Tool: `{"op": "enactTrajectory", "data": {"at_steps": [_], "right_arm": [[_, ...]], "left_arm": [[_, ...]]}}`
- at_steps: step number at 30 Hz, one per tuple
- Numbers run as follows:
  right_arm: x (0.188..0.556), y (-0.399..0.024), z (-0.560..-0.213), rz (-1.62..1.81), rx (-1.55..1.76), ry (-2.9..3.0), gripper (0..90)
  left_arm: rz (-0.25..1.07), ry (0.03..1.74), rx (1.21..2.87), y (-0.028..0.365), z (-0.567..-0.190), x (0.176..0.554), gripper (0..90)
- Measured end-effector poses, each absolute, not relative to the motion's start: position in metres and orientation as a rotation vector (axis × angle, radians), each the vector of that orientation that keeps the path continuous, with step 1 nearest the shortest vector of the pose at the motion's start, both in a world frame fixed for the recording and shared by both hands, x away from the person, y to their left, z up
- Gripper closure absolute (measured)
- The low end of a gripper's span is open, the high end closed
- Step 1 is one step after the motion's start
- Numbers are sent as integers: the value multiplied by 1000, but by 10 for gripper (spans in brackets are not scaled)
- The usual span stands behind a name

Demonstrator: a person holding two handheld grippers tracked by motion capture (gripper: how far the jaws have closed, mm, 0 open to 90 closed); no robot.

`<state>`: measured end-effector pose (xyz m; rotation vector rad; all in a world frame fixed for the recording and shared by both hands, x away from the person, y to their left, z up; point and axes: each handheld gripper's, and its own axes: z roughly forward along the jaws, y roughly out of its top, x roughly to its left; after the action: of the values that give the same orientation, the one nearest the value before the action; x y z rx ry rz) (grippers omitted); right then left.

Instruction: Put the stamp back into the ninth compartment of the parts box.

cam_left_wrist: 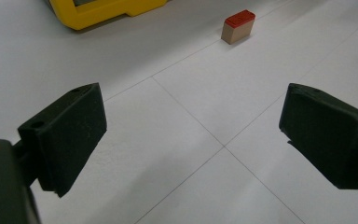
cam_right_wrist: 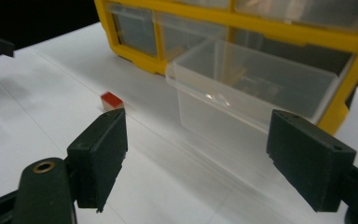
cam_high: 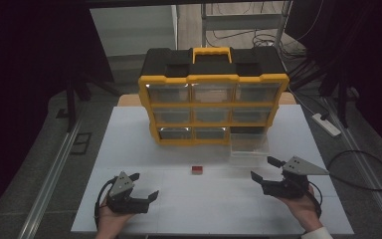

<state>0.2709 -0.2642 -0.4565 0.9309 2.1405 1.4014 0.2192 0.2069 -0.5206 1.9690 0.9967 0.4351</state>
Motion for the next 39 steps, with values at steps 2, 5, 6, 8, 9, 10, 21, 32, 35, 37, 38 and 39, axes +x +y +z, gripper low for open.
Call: {"op": "enactTrajectory", "data": {"at_steps": [2,5,6,8,9,10,21,32,35,37,38,39], "right_arm": [[271,-262,-453,1417,917,2136,215],[271,-258,-447,1430,896,2140,215],[271,-257,-446,1433,889,2143,215],[272,-255,-444,1438,879,2146,216],[272,-253,-442,1439,872,2147,216],[272,-253,-442,1439,872,2147,216],[274,-234,-432,1456,813,2164,224],[280,-215,-427,1482,762,2194,227],[282,-206,-427,1479,742,2213,227],[283,-203,-428,1478,735,2223,226],[283,-203,-428,1478,735,2223,226],[284,-201,-428,1477,734,2231,226]], "left_arm": [[438,995,1974,206,-521,219,75],[440,994,1973,206,-521,220,76],[440,994,1974,207,-521,220,76],[437,996,1971,206,-521,220,76],[437,997,1970,206,-521,220,76],[437,997,1970,206,-521,220,76],[437,983,1976,203,-521,219,77],[432,987,1976,203,-521,219,76],[430,985,1982,202,-522,220,76],[427,985,1980,202,-522,220,76],[427,985,1980,202,-522,220,76],[428,985,1980,202,-522,220,76]]}}
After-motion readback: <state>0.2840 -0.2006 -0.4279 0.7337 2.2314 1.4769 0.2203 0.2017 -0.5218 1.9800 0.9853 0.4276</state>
